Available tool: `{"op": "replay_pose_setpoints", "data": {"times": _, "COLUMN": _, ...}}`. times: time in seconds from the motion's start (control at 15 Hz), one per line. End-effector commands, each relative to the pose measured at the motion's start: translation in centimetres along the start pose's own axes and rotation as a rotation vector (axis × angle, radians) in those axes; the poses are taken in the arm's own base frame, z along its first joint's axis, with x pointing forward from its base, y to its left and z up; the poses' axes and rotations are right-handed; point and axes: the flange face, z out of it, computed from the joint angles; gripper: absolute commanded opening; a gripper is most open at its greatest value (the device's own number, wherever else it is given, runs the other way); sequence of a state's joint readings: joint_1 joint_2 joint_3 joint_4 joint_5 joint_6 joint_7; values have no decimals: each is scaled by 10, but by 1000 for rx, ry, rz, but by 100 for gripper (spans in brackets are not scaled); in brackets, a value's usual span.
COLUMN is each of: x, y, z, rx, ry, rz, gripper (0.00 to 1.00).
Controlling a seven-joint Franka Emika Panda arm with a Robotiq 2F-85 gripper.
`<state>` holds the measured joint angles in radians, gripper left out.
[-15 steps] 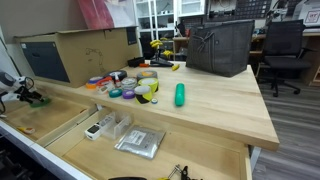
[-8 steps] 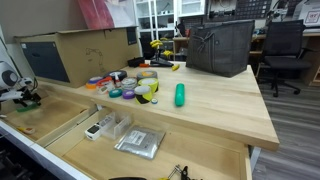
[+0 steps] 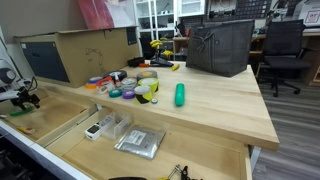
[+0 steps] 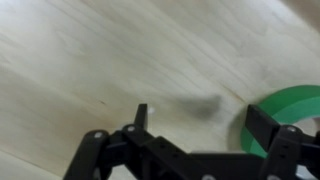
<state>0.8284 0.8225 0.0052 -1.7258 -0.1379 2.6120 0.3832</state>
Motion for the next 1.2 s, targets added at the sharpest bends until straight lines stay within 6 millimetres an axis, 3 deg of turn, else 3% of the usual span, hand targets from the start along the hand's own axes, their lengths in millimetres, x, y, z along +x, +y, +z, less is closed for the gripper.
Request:
{"op": "replay_pose_setpoints", "data": {"times": 0.0, "x": -30, "y": 25, "z": -20, "rx": -43, "ry": -38, "rz": 73, "gripper": 100}}
{"op": "replay_pose_setpoints", "data": {"times": 0.27, "x": -34, "y": 48, "z": -35, "rx": -31, "ry": -28, "rz": 185, "gripper": 100}}
{"op": "replay_pose_setpoints", "data": {"times": 0.53, "x": -25, "y": 61, "z": -58, "rx": 17, "ry": 3, "rz": 273, "gripper": 100}}
{"op": "replay_pose_setpoints", "data": {"times": 0.8, "x": -12, "y": 47, "z": -72, "rx": 65, "ry": 20, "rz": 289, "gripper": 100}}
{"op": "replay_pose_setpoints", "data": {"times": 1.13, "x": -17, "y": 14, "z": -73, "rx": 86, "ry": 26, "rz": 241, "gripper": 100}}
